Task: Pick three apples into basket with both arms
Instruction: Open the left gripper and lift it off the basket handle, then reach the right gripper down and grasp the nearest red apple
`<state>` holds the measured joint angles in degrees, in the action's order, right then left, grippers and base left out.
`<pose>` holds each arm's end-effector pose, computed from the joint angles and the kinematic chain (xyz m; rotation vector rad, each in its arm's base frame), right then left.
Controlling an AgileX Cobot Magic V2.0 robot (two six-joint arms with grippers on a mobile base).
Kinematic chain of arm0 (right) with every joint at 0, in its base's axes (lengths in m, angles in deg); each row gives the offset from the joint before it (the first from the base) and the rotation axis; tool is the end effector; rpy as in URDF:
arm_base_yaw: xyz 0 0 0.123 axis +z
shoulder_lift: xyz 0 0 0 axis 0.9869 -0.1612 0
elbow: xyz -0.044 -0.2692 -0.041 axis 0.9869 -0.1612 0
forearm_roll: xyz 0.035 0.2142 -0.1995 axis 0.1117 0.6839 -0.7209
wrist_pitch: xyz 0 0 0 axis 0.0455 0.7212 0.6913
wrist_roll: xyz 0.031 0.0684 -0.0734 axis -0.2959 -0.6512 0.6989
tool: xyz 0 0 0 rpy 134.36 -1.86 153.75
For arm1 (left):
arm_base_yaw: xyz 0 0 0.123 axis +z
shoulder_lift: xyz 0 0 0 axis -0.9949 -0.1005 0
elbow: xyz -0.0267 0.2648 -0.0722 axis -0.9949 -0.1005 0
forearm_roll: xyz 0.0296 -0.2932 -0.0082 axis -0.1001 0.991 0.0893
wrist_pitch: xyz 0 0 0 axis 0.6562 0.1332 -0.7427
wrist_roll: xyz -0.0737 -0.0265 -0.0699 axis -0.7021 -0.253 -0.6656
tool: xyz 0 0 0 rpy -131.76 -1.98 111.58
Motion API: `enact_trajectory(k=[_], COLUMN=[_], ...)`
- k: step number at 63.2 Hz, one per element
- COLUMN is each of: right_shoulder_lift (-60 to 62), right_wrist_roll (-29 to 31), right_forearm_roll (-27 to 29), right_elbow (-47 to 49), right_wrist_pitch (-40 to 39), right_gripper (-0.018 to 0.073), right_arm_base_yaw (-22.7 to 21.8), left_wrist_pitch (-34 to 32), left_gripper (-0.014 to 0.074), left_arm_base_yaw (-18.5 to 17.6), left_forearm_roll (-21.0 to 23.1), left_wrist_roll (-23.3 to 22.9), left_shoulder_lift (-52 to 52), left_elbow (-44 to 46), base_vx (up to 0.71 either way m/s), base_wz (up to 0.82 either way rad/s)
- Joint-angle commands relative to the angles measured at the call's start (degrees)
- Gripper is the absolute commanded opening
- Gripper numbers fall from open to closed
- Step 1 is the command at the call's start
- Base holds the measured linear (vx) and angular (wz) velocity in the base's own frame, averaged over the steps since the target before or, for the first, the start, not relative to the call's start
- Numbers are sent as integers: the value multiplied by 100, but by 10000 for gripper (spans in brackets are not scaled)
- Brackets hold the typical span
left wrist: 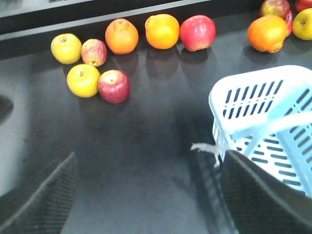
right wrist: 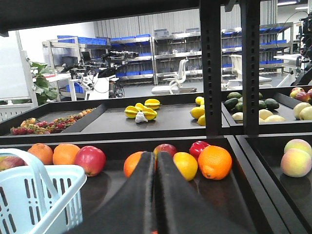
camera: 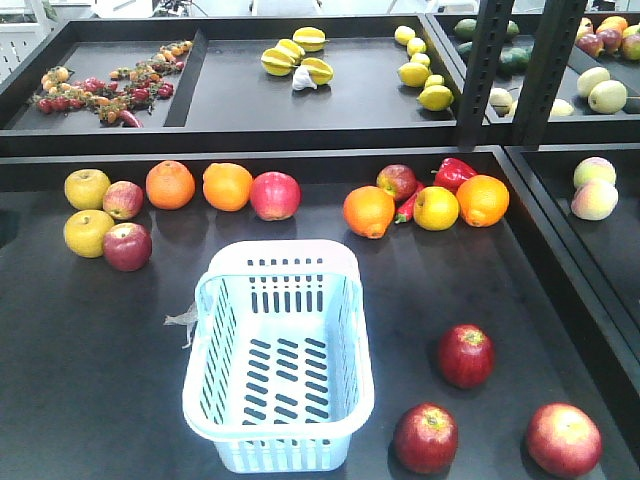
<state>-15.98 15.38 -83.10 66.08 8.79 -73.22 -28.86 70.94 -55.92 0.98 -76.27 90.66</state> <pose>0.1222 0.0159 0.2081 -0.0319 1.4684 0.1752 0.2328 -0.0443 0.3657 0.1653 2.2198 -0.0366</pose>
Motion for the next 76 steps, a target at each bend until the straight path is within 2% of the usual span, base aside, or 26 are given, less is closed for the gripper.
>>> enact_trajectory(k=[1, 16, 31, 40, 53, 76], right_shoulder_lift=[59, 59, 59, 21, -754, -3435], right_wrist_roll=[4, 3, -22, -114, -163, -157], right_forearm_roll=[-17, -17, 68, 68, 68, 44], right_elbow=[-80, -80, -39, 339, 1541, 3835], right_wrist_pitch=[-431, -465, -431, -226, 1343, 4779], right_gripper=[-9, -9, -9, -9, -9, -9], right_arm_base_yaw=[-4, -4, -4, -4, -4, -4], left_wrist_pitch=[-394, -328, -239, -239, -239, -239], left_gripper=[580, 580, 580, 580, 580, 580], left_arm_base_yaw=[16, 16, 16, 16, 16, 16], left_forearm_roll=[-39, -39, -32, -32, -32, -32], left_wrist_roll=[-104, -104, -104, -104, -99, -99], left_shoulder_lift=[395, 959, 1015, 1015, 1014, 1009], left_elbow=[-111, -416, -416, -416, -416, -416], base_vx=[0, 0, 0, 0, 0, 0], base_wz=[0, 0, 0, 0, 0, 0])
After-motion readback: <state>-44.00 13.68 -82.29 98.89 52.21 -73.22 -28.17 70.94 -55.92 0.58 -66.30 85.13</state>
